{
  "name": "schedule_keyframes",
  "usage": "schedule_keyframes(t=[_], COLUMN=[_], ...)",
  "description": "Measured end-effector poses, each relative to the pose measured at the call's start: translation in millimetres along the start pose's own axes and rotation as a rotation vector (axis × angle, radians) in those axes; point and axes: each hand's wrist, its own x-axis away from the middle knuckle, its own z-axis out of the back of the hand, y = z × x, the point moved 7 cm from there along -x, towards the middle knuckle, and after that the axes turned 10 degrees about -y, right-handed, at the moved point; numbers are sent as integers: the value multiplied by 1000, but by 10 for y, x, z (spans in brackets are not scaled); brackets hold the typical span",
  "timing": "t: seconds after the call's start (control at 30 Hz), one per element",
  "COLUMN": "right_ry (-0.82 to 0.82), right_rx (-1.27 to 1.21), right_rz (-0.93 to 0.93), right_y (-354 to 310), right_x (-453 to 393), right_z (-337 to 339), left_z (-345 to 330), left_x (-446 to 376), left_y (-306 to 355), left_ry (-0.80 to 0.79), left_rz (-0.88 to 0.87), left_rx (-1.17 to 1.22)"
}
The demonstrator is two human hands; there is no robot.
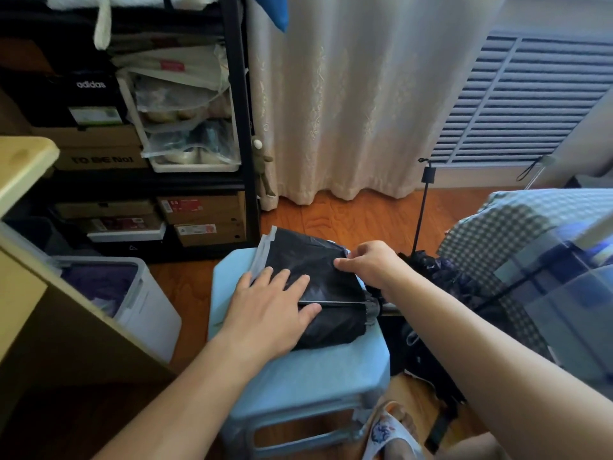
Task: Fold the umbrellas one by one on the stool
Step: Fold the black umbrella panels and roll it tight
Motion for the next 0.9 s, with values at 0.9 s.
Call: schedule_keyframes(t=[0.9], right_ry=[245], right_rx=[-625], right_rz=[405], right_y=[77], right_x=[1128], right_z=[35], left_z=[726], left_x=[214], left_y=[-558], left_ry=[637], left_rz=[-137], left_rx=[1417])
